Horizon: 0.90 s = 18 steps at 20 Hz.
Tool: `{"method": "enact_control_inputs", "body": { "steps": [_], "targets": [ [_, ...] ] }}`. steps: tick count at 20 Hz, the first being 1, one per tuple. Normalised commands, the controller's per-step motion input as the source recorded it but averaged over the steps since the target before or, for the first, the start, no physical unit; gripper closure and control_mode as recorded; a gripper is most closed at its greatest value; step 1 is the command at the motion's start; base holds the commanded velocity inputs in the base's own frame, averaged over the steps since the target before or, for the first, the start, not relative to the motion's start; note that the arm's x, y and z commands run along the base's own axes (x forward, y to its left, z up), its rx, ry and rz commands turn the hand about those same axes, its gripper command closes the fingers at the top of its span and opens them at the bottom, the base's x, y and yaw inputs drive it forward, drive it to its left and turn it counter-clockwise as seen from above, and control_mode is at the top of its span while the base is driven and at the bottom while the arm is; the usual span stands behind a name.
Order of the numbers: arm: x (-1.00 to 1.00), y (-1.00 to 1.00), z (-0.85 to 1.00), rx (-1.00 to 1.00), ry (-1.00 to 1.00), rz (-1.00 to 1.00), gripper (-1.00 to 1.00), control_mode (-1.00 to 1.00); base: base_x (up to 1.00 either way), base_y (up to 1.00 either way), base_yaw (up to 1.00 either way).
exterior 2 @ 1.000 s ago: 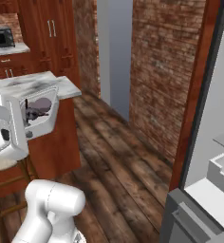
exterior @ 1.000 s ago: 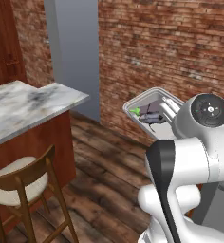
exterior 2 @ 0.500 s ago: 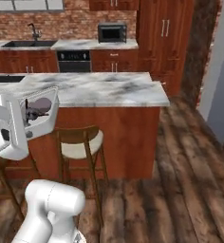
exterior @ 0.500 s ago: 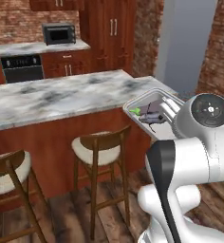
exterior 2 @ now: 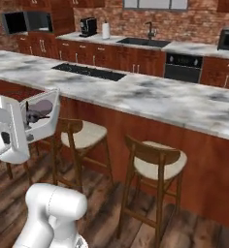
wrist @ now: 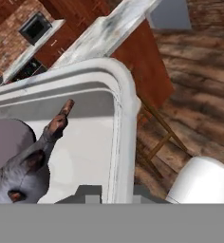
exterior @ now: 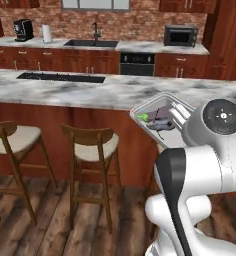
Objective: Place the tupperware containing the fish and eggplant meal in the microwave. Close the microwave door and press the start button to reheat the meal.
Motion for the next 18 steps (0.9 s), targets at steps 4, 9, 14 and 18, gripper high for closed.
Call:
{"method": "enact_control_inputs", "body": {
  "steps": [4,9,14,18],
  "targets": [
    [0.00,0.00,0.00,0.00,0.00,0.00,1.00,1.00,0.30,0.56,0.70],
    [0.00,0.00,0.00,0.00,0.00,0.00,1.00,1.00,0.55,0.66,0.60],
    [0.00,0.00,0.00,0.00,0.00,0.00,1.00,1.00,0.69,0.75,0.52],
    [0.00,0.00,0.00,0.00,0.00,0.00,1.00,1.00,0.84,0.85,0.43]
  ]
}}
